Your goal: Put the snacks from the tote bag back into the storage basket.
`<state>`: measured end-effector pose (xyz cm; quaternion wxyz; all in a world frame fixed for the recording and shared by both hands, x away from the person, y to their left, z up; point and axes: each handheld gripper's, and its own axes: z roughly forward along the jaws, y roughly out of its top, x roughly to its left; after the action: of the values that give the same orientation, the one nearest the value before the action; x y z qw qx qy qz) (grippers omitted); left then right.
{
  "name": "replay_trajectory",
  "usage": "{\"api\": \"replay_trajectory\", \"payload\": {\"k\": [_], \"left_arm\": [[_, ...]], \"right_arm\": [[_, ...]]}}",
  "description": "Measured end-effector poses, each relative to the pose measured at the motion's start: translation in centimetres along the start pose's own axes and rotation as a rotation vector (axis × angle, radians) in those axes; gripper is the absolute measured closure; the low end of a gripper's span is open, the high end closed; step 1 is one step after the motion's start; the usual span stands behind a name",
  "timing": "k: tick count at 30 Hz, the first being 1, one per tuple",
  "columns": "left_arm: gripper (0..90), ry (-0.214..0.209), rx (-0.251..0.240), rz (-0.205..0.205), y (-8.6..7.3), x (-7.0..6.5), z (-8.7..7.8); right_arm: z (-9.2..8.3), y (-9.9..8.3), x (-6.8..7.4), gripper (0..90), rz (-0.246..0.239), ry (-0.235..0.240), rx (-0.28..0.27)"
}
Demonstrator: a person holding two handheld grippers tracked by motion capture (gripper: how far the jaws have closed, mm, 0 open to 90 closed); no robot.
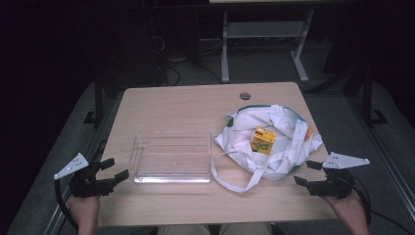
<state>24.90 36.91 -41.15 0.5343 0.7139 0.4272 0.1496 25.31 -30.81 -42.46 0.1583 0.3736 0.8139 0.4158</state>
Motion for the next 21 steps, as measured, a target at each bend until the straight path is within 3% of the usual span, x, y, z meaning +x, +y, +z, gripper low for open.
{"api": "replay_trajectory", "payload": {"k": [21], "left_arm": [[12.6, -0.001, -0.014, -0.008, 0.01, -0.04, -0.36]], "right_arm": [[0.34, 0.75, 0.54, 24.0, -0.018, -0.008, 0.018]]}}
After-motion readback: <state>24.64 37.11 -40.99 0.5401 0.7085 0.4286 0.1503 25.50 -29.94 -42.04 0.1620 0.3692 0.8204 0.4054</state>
